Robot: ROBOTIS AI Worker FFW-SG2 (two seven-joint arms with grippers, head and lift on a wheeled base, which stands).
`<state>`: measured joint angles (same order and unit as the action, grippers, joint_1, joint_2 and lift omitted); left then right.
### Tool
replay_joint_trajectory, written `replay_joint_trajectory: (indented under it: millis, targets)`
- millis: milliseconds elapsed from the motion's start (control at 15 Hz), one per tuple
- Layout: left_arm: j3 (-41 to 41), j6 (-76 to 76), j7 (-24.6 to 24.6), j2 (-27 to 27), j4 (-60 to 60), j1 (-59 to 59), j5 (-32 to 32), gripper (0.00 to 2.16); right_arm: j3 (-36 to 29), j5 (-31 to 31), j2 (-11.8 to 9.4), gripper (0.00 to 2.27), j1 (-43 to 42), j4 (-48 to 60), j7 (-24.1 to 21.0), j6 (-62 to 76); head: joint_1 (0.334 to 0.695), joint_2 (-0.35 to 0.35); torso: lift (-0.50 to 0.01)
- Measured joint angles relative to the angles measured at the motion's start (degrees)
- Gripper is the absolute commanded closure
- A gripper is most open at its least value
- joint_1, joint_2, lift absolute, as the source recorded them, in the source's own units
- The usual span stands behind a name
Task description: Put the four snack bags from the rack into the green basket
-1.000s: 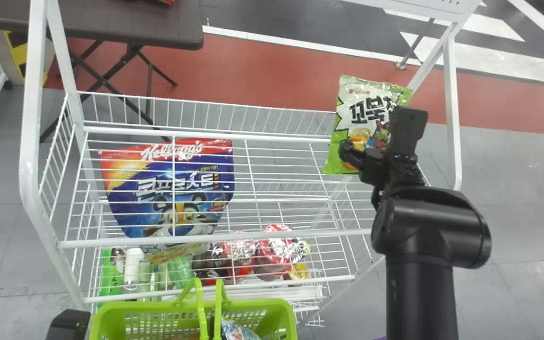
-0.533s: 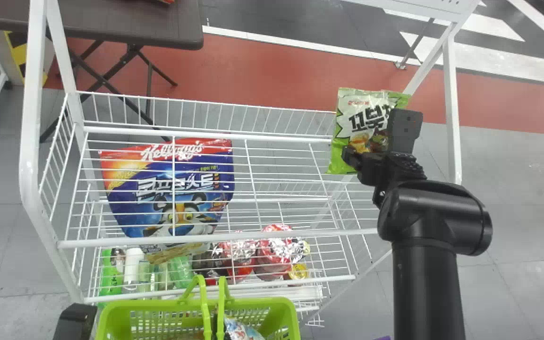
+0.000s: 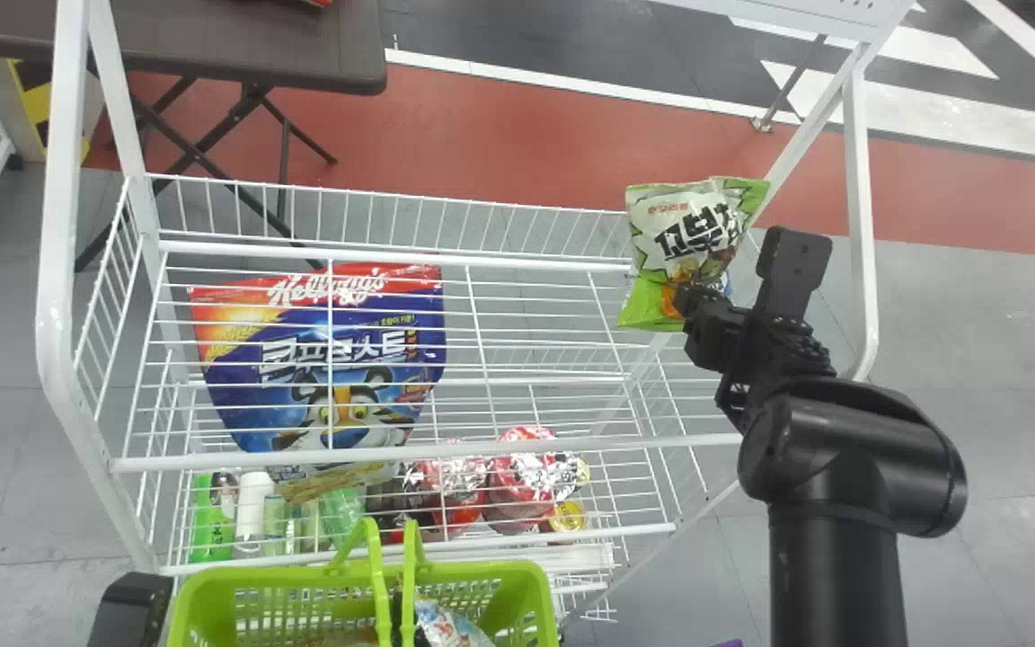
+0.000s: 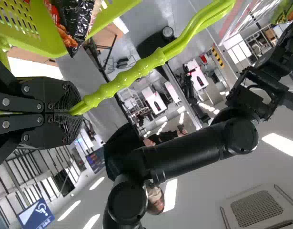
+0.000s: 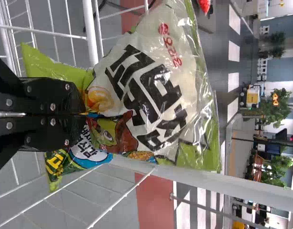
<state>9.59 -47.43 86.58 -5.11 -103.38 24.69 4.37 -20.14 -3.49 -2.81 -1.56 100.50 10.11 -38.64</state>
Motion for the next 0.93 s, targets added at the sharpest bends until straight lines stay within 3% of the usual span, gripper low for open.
replay_joint_trajectory:
  millis: [200,600,933]
  targets:
    - [-0.6,0.0,0.0,-0.05,-0.09,0.0,0.19,2.13,0.86,3.58,0.2,2.1,4.76,10.68,3.22,-6.49,0.695,-0.35,-0.006]
    - [-2.21,-0.83,0.36,-0.24,-1.13,0.03,0.96,2.13,0.6,15.85,0.66,2.1,19.73,41.7,7.23,-37.09,0.695,-0.35,-0.006]
    - [-3.6,-3.12,0.51,-0.32,-3.91,0.94,1.34,2.13,-4.04,24.53,2.66,2.1,32.8,51.08,13.02,-50.88,0.695,-0.35,-0.006]
